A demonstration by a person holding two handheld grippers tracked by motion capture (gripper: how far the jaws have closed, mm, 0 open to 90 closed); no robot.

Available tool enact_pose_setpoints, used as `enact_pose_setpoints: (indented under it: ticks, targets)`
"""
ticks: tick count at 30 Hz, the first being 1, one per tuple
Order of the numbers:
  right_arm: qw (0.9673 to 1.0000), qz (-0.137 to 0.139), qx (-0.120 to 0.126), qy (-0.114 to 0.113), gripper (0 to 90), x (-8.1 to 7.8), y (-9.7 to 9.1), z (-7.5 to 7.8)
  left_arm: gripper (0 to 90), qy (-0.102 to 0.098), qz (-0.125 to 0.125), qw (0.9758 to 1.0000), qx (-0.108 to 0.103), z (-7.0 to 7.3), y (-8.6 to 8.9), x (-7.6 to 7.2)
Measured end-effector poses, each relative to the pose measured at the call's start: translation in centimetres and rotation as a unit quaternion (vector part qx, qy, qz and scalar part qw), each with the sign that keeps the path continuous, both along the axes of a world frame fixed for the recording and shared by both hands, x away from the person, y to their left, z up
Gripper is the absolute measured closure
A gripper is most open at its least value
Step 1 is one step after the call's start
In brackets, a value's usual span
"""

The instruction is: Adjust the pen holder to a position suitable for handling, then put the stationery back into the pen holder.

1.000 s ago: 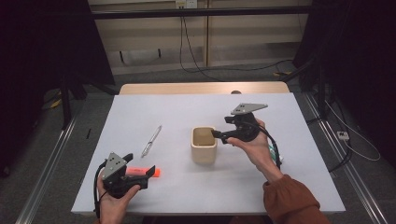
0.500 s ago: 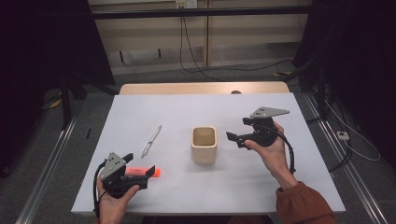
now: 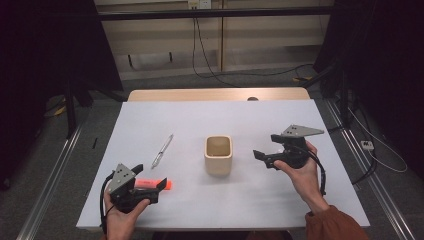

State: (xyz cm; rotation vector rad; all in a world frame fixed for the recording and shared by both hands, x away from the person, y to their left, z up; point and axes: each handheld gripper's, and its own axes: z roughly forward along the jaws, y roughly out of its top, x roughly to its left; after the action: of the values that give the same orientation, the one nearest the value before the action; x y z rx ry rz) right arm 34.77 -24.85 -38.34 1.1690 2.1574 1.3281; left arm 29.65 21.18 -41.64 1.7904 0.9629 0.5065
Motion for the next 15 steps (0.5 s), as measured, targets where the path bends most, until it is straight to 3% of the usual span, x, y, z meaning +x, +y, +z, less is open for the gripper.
enact_pose_setpoints:
  ticks: [8,15]
  targets:
    - [0.9999,0.000,-0.013,0.008,16.7,-0.6,-1.4,-0.2,6.0,0.006,0.002,1.0000,-0.001,-0.1,0.0,0.1]
    - [0.9995,-0.019,-0.019,0.014,17.9,-0.7,-2.9,-0.4,5.6,0.007,-0.001,1.0000,-0.004,-0.2,0.2,0.2]
